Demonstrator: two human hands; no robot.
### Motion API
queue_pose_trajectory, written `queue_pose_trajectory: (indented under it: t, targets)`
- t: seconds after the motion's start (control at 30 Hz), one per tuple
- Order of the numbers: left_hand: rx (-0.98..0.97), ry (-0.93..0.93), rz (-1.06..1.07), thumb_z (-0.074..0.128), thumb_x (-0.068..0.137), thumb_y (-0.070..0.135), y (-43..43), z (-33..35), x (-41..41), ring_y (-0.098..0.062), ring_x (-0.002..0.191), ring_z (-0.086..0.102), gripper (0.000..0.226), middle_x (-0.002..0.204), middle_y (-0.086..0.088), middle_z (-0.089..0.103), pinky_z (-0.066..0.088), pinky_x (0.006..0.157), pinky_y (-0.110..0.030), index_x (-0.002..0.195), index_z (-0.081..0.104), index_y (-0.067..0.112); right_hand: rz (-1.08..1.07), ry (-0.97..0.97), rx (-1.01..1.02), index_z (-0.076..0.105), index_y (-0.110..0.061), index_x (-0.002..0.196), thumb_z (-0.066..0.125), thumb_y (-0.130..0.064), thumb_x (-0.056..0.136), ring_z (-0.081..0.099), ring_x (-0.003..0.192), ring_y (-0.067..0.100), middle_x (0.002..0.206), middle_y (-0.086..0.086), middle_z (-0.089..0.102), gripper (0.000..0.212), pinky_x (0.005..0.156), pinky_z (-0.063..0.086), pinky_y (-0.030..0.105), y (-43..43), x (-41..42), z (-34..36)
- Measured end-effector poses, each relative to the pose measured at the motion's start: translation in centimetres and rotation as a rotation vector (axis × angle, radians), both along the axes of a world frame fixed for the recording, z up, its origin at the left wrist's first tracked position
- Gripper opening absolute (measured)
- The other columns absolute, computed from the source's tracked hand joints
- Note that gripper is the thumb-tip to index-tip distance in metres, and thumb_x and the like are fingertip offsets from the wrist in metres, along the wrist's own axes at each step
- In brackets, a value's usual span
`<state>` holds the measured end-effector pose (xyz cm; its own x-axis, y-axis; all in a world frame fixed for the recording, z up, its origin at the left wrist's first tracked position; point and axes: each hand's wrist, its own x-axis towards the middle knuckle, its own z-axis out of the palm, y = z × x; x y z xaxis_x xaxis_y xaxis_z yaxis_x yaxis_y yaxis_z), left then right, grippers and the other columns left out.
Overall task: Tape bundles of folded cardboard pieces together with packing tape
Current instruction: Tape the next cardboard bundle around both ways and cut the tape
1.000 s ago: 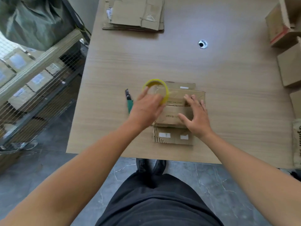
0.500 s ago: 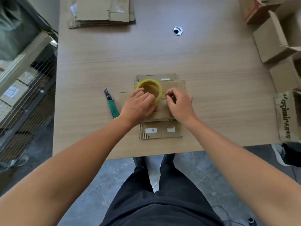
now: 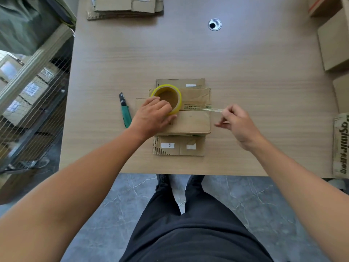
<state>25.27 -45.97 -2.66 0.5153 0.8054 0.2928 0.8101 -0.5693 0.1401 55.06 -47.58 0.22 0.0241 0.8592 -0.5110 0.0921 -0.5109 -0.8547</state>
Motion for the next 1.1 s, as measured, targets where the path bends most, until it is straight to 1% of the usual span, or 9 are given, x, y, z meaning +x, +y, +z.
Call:
queue_pose_trajectory:
  t: [0.13, 0.27, 0.43, 0.63, 0.77, 0.9, 1.0, 1.07, 1.1]
  targets:
    - [0.009, 0.014, 0.070, 0.059, 0.100, 0.034, -0.5, -0.2, 0.8, -0.030, 0.084, 0.062, 0.027, 0.094, -0.005, 0.067, 0.043, 0.102, -0.040, 0.089, 0.063, 0.010, -0.098, 0.256, -0.057, 0.049, -0.013, 0.084, 0.049, -0.015, 0.106, 0.059, 0.081, 0.016, 0.085, 0.006, 0.057, 0.022, 0.076, 0.056, 0.033, 0.2, -1.3, -0.6]
    - [0.023, 0.032, 0.067, 0.056, 0.101, 0.035, -0.5, -0.3, 1.1, -0.030, 0.083, 0.060, 0.026, 0.095, -0.004, 0.065, 0.043, 0.100, -0.042, 0.089, 0.060, 0.012, -0.125, 0.227, 0.006, 0.041, -0.017, 0.080, 0.063, -0.003, 0.098, 0.059, 0.074, 0.014, 0.077, 0.002, 0.054, 0.032, 0.070, 0.054, 0.026, 0.5, -1.4, -1.6]
    - [0.015, 0.046, 0.065, 0.055, 0.102, 0.037, -0.6, -0.7, 1.0, -0.030, 0.086, 0.059, 0.025, 0.098, -0.003, 0.065, 0.042, 0.101, -0.042, 0.092, 0.057, 0.014, -0.262, 0.415, -0.115, 0.040, -0.020, 0.077, 0.063, 0.002, 0.095, 0.058, 0.066, 0.015, 0.069, 0.004, 0.061, 0.036, 0.062, 0.050, 0.025, 0.8, -1.8, -1.8]
    - [0.025, 0.067, 0.005, 0.055, 0.102, 0.037, -0.3, -0.5, 0.8, -0.028, 0.085, 0.060, 0.023, 0.098, -0.003, 0.065, 0.041, 0.102, -0.039, 0.094, 0.057, 0.016, -0.451, 0.411, -0.221, 0.039, -0.021, 0.077, 0.059, 0.005, 0.091, 0.045, 0.051, 0.009, 0.065, 0.003, 0.054, 0.036, 0.047, 0.039, 0.020, 1.2, -3.3, -2.0]
    - [0.040, 0.080, 0.001, 0.056, 0.102, 0.037, -0.3, -0.5, 1.0, -0.028, 0.084, 0.060, 0.022, 0.098, -0.003, 0.065, 0.041, 0.100, -0.039, 0.093, 0.056, 0.016, -0.472, 0.389, -0.268, 0.042, -0.020, 0.081, 0.060, 0.000, 0.093, 0.043, 0.048, 0.006, 0.066, 0.000, 0.054, 0.029, 0.041, 0.033, 0.017, 1.5, -3.7, -2.5]
    - [0.048, 0.100, 0.006, 0.058, 0.101, 0.035, -0.4, -0.4, 1.1, -0.027, 0.083, 0.060, 0.021, 0.098, -0.003, 0.064, 0.041, 0.101, -0.039, 0.093, 0.057, 0.016, -0.339, 0.295, -0.347, 0.044, -0.020, 0.082, 0.062, -0.014, 0.096, 0.041, 0.048, 0.008, 0.068, 0.000, 0.052, 0.024, 0.042, 0.032, 0.021, 1.9, -3.8, -3.1]
    - [0.065, 0.110, 0.021, 0.059, 0.101, 0.034, -0.5, -0.5, 1.3, -0.027, 0.082, 0.059, 0.021, 0.097, -0.003, 0.064, 0.042, 0.100, -0.038, 0.092, 0.057, 0.016, -0.019, 0.012, -0.407, 0.045, -0.018, 0.096, 0.061, -0.036, 0.094, 0.054, 0.059, 0.016, 0.082, 0.007, 0.058, 0.024, 0.046, 0.042, 0.023, 3.0, -2.5, -2.5]
    - [0.070, 0.112, 0.036, 0.058, 0.101, 0.034, -0.5, -0.5, 1.5, -0.027, 0.081, 0.059, 0.022, 0.096, -0.003, 0.064, 0.042, 0.100, -0.038, 0.090, 0.058, 0.015, 0.111, -0.214, -0.343, 0.042, -0.012, 0.121, 0.060, -0.043, 0.094, 0.062, 0.075, 0.022, 0.101, 0.011, 0.063, 0.045, 0.061, 0.054, 0.035, 3.6, -1.6, -2.6]
    - [0.072, 0.117, 0.044, 0.058, 0.101, 0.035, -0.5, -0.4, 1.5, -0.027, 0.081, 0.059, 0.023, 0.096, -0.003, 0.064, 0.041, 0.100, -0.038, 0.089, 0.059, 0.015, 0.096, -0.319, -0.218, 0.040, -0.011, 0.131, 0.060, -0.042, 0.095, 0.064, 0.086, 0.025, 0.110, 0.012, 0.062, 0.051, 0.075, 0.056, 0.041, 3.8, -1.5, -2.8]
